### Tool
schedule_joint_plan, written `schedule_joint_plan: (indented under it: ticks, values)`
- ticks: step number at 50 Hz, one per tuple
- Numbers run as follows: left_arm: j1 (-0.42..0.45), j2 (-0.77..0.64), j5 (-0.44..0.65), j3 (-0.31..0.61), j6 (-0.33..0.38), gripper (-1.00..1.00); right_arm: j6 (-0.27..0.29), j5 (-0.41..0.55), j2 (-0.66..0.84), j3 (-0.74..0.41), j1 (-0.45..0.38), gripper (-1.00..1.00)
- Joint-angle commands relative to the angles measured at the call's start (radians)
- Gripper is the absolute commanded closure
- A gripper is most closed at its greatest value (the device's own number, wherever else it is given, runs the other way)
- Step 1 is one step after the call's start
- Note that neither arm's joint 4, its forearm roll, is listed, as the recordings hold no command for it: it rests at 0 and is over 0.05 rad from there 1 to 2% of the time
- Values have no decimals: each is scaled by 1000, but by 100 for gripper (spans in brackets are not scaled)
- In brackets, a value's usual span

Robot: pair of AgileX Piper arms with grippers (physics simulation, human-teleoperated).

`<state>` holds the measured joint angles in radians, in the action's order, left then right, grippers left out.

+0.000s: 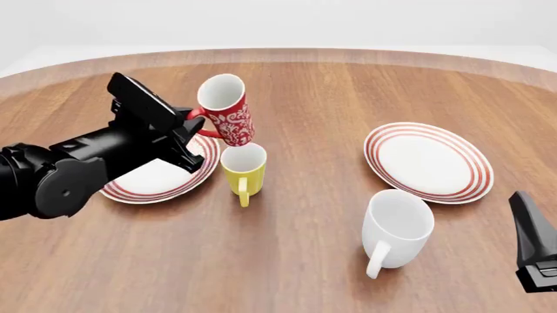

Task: Put the red mug on the left plate.

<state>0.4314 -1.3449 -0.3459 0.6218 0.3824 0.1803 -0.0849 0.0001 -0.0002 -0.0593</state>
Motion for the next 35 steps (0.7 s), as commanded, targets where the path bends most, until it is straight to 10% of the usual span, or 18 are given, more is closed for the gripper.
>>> schedule_joint_plan:
  ticks: [1, 35]
  values:
    - [-76, 0, -58, -48, -1, 100, 1, 5, 0, 0, -2, -100]
    - [-323, -187, -314, -95, 6, 100, 3, 4, 0, 0, -2, -100]
